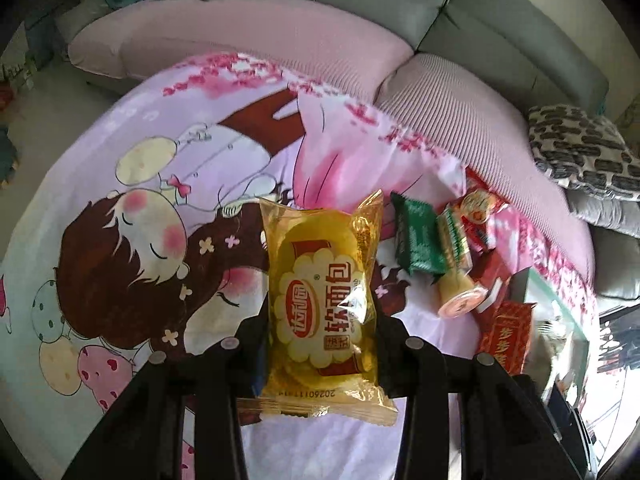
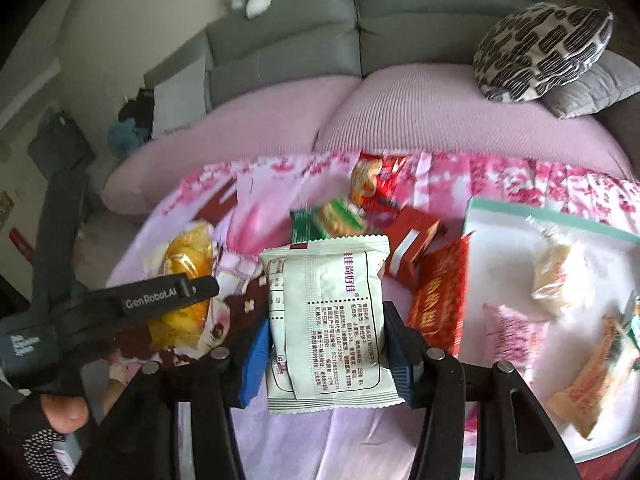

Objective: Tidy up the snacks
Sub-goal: 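Carry the yellow pack with the left tool while the right tool carries the white pack toward the tray, then lower and open the left tool in the tray while the right tool releases the white pack there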

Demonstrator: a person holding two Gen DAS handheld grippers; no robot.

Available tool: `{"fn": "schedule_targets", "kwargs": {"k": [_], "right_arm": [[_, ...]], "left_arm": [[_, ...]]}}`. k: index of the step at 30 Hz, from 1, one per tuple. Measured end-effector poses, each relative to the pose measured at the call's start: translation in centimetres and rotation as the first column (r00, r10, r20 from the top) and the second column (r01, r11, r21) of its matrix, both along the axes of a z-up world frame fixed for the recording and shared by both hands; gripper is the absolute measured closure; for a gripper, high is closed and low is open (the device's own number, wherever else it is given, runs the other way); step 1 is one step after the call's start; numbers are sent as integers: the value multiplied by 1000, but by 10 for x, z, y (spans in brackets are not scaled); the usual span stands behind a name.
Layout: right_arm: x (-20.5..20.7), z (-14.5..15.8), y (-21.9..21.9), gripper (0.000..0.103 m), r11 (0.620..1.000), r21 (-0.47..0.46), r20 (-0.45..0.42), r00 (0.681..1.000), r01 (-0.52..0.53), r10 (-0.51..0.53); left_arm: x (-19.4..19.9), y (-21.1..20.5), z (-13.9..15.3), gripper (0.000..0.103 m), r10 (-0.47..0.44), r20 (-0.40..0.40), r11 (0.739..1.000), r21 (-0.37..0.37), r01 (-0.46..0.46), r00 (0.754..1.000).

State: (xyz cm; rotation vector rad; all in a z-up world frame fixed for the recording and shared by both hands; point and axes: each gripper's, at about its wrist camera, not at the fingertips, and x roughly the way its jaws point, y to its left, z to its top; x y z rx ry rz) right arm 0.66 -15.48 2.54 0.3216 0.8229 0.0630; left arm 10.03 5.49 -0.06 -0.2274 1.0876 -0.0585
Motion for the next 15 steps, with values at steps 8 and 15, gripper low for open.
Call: {"fn": "schedule_targets", "kwargs": {"k": [8,15], "right_arm": [[-13,22,-41,48,995,46,59,994,93,-95],[-32,37,-95,48,972,71,103,968,222,-229]], "left_arm": [[-4,-15,29,61,-6,53,999,-46,9,999],[-5,-71,60,61,-139,132,990,-17,142,982]]}}
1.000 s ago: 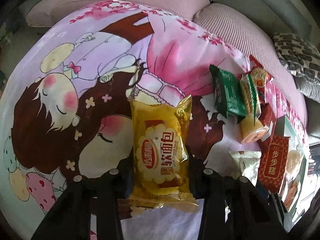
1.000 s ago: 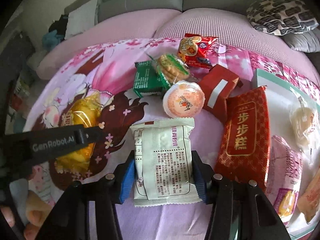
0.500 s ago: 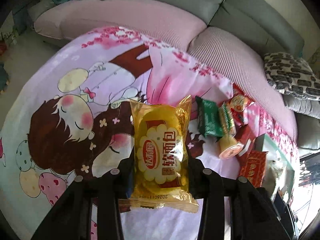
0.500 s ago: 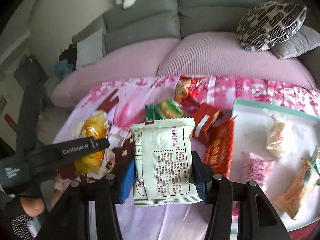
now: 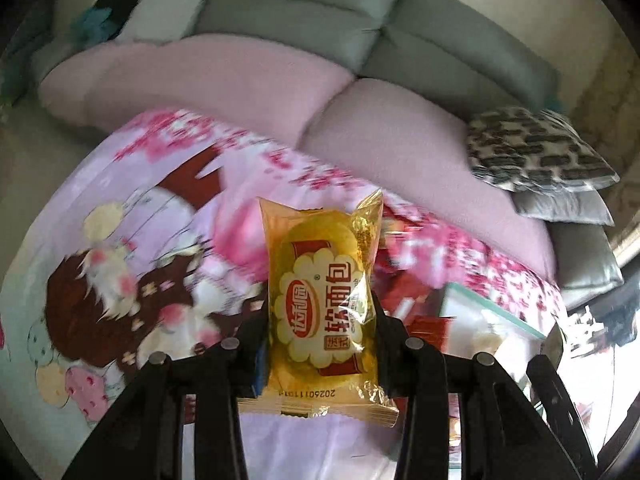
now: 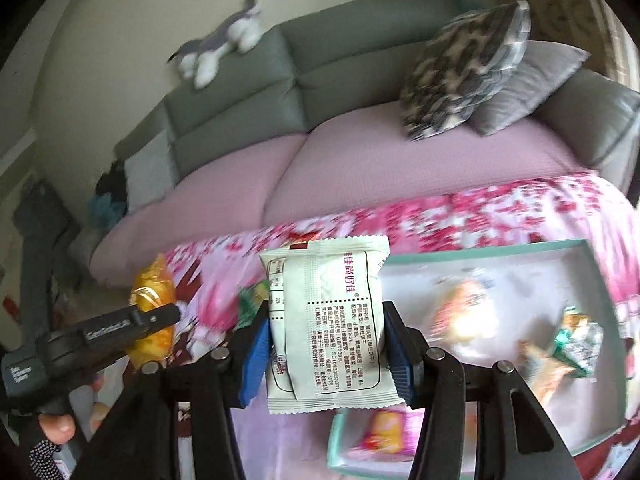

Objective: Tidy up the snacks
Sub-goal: 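Lower and open the left tool in the tray while the right tool releases the white pack there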

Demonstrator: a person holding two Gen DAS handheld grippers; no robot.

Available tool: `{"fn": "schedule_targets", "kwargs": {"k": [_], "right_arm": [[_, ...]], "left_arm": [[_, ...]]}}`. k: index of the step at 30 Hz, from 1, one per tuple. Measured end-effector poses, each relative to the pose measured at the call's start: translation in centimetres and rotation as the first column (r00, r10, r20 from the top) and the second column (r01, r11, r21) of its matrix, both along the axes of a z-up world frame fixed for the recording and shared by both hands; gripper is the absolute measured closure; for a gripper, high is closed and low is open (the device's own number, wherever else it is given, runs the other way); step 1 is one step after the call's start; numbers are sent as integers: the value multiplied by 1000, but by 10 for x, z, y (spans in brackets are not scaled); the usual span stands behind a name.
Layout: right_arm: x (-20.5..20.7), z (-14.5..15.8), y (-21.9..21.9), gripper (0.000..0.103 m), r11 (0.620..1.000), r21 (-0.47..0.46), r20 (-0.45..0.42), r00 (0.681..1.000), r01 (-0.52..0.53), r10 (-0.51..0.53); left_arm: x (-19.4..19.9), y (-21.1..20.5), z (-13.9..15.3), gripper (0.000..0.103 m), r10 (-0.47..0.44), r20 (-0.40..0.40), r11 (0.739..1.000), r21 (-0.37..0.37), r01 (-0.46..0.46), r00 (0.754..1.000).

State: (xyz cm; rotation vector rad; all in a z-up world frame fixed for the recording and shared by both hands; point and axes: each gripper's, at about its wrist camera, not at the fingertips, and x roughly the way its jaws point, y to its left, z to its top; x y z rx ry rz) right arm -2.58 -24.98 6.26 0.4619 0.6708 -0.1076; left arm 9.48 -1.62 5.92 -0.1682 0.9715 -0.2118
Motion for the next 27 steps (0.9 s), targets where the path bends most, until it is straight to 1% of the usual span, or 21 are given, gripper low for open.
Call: {"fn": "schedule_targets", "kwargs": {"k": [3,6,10,14,19,22,25,27], "right_arm": [[-11,0,-28,48,997,8,2,997,74,-74],[-19,-5,-55,48,989,45,-4,990,139,-139],[-32,-13,-90,48,969,68,-29,971,239,-237],[-42,-24,-116,48,950,109,-55,956,293,-289],[-52,-38,-139,48,930,142,-81,940,339,-330],[-53,-45,-146,48,923,154,-94,935,352,-341],[-49,-51,-146,48,925,152,-104,936,348,-335],[-46,-52,-144,48,932,141,-97,941,334,-323]], "left_arm": [[0,-31,4,61,-65,14,998,10,65,998],[-2,-61,2,61,-130,9,991,10,130,991],[-9,-102,-5,61,-218,4,975,32,218,976],[-12,-140,-18,61,-298,-16,953,46,298,955],[-10,-174,-42,61,-371,-68,927,38,374,926],[-9,-186,-53,61,-390,-86,918,46,395,917],[-8,-197,-58,61,-414,-83,907,49,418,907],[-5,-200,-60,61,-406,-90,909,63,412,909]]}}
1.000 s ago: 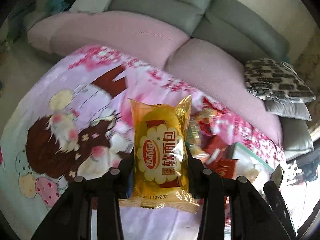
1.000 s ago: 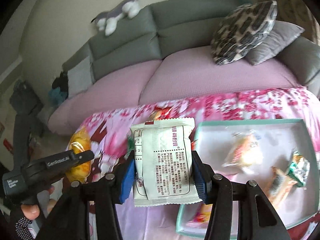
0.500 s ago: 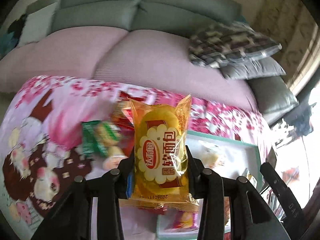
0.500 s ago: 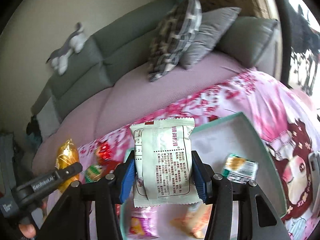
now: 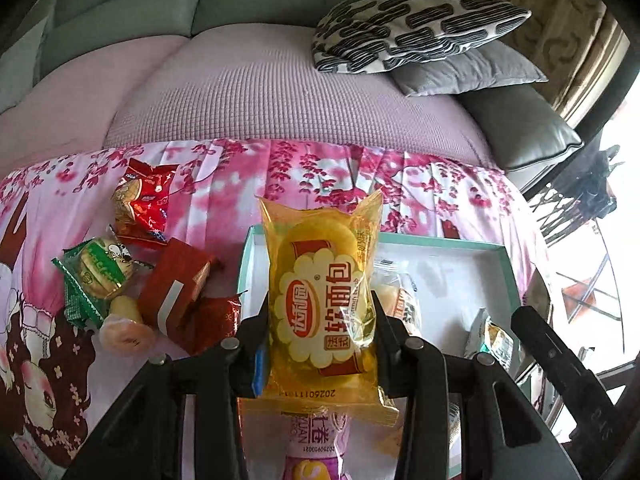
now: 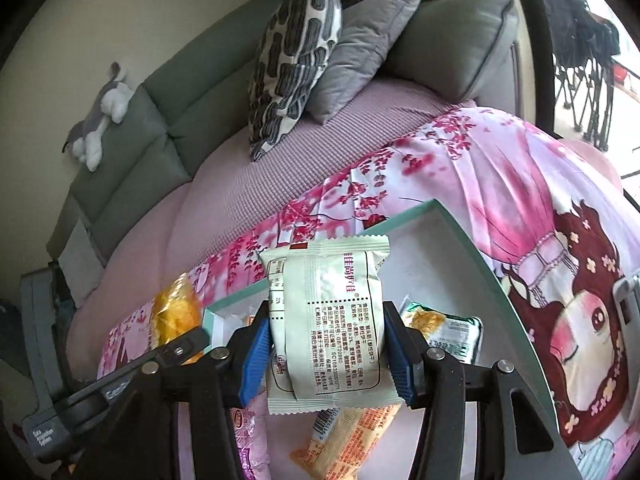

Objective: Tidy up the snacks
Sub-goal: 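Lower and open the left tool in the tray while the right tool releases the white pack there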

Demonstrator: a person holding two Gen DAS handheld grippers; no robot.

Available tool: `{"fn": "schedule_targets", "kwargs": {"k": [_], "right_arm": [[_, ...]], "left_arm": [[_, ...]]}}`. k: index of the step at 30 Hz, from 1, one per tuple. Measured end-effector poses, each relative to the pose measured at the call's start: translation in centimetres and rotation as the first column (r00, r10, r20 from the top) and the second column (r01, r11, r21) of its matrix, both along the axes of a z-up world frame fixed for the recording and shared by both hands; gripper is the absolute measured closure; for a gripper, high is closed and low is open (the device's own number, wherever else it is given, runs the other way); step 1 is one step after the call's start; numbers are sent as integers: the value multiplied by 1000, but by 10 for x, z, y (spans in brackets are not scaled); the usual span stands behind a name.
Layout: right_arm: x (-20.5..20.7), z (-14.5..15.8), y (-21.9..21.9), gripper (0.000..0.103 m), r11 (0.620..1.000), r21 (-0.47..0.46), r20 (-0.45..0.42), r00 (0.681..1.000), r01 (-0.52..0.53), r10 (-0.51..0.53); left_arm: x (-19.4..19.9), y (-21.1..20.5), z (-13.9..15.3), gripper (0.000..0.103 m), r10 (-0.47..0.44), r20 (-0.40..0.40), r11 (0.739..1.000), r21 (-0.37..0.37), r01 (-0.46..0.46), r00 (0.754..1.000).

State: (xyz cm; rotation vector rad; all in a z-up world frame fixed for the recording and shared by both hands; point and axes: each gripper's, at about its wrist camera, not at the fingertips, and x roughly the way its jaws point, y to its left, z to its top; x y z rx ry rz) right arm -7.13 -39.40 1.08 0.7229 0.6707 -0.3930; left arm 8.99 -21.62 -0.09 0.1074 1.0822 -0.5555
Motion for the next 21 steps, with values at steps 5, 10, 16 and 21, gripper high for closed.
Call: {"fn": "schedule_targets", "kwargs": {"k": [5,10,16,21], "right_arm": [[10,-6,4,48,999,-25,-8,1000,-24,24],[18,-14,4,48,998,-44,-14,999,-39,38],[31,-28,7,48,997,-44,-45,997,-67,65],[31,-32,3,46,998,-45,-66,997,-43,40]], "left_arm": [[7,-11,-9,61,-10,2,999,34,10,1000],[17,-21,-24,61,-7,-25,998,67,8,1000],[26,-26,-32,61,2,-22,997,81,0,1000],[27,-25,-33,45,1,-32,997,81,2,999]]}}
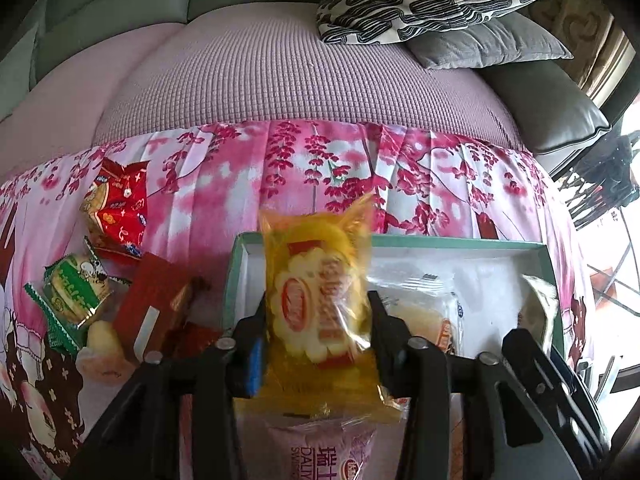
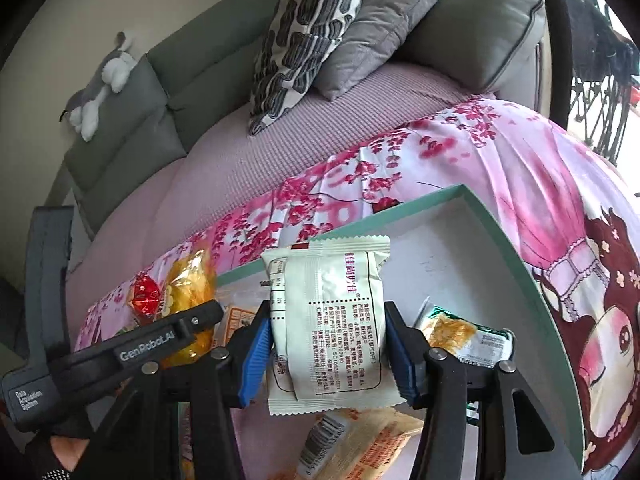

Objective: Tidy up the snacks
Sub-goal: 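Lower and open the left tool in the tray while the right tool releases the white pack there, then move both open tools back over the remaining snack pile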

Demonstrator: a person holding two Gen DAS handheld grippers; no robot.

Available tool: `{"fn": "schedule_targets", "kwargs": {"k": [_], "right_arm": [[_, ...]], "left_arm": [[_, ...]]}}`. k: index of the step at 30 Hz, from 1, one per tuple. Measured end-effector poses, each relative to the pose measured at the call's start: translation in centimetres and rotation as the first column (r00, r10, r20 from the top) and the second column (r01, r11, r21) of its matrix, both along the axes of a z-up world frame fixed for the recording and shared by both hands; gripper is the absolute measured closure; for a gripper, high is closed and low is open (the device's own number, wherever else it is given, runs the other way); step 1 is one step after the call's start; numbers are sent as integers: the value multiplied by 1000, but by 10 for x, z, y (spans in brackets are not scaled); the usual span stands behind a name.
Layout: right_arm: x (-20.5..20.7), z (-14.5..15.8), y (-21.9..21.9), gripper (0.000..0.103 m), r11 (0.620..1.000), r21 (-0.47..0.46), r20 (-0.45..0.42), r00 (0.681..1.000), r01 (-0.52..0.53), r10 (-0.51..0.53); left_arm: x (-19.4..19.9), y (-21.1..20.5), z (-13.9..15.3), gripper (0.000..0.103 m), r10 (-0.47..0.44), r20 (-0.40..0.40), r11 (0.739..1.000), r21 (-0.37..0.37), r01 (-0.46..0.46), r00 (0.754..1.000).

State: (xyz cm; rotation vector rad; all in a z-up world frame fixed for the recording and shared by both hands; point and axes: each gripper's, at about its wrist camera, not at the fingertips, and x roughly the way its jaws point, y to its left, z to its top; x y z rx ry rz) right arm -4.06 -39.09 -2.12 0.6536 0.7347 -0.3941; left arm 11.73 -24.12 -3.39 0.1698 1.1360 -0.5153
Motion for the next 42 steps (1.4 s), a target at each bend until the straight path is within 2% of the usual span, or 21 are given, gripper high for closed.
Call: {"fn": "schedule_targets", "kwargs": {"k": [2,5,9,12,15,17,19,27,33,37,42], "right_arm": [[0,-1,-3,46,1000,2,-13,1000,8,-8],[-3,0,-6,41,1000,24,-5,1000,12,-12],[-3,9,0,38,1000,-1,-7,1000,-1,1],[-4,18,4,34,1000,-17,-7,1000,-9,9],[-4,25,9,25,999,-39,-22,1000,-16,15],[-4,26,10,9,999,-33,-35,999,-11,10],[-6,25,11,1,1000,-19,-31,999,-9,9],[-4,38,26,0,996,-86,11,999,-32,33],[5,29,35,0,998,-59,16,999,-38,39],[8,17,40,0,999,-1,-1,999,-32,32],[10,18,49,0,999,-22,11,999,-39,40]], "left_arm": [[-3,3,2,32,-1,-9,1000,-22,1,1000],[-9,8,12,28,-5,-7,999,-46,4,1000],[-18,18,30,24,0,4,995,-100,0,1000],[-21,25,41,19,21,30,995,-98,-18,999],[-22,35,49,15,55,54,993,-109,-49,997],[-24,46,53,10,90,76,991,-104,-82,993],[-25,61,56,5,135,114,988,-97,-124,984],[-27,131,58,0,294,142,952,-131,-277,945],[-33,171,53,0,375,142,922,-165,-351,916],[-34,194,43,0,408,128,909,-149,-389,904],[-28,216,37,0,447,106,889,-166,-428,888]]}}
